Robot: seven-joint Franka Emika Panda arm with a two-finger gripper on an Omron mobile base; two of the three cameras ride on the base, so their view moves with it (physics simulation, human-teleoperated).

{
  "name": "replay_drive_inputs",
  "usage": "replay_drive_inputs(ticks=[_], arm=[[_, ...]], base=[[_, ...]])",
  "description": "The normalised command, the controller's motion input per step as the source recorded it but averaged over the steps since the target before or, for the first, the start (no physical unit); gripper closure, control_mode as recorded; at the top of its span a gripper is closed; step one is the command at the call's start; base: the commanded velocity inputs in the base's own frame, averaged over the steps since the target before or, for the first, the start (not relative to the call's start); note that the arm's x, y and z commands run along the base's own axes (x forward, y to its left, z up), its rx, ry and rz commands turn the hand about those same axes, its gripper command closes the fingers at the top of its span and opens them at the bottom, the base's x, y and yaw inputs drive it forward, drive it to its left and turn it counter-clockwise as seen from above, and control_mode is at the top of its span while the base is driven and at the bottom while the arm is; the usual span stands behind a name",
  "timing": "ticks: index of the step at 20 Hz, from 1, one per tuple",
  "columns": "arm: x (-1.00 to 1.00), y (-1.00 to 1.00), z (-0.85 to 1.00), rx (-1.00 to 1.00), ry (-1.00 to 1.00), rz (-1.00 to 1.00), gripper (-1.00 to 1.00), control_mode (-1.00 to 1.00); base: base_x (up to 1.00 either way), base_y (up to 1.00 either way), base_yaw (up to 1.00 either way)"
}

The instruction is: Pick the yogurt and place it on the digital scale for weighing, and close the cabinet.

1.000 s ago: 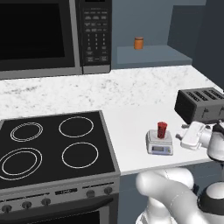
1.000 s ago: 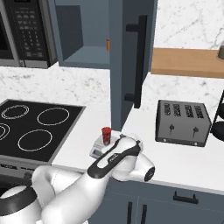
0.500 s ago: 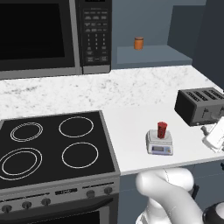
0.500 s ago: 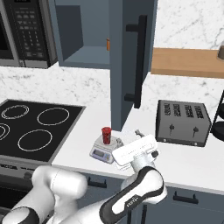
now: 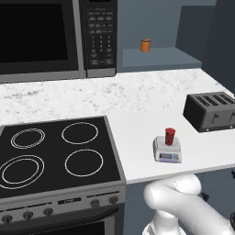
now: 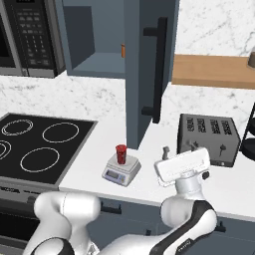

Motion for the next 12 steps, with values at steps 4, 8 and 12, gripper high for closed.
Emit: replay_drive_inputs(ticks=[4,8,12], arm=[[0.0,-0.56,0.49,0.2,-0.06,0.01,-1.0,-1.0],[0.02,-0.06,0.64,0.04,-0.03,0.01,-1.0,-1.0],[-0.11,0.2,0.99,-0.04,-0.09,0.06,-1.0,-1.0]], base=[[0.0,0.0,0.0],[0.0,0.0,0.0],[0.0,0.0,0.0]])
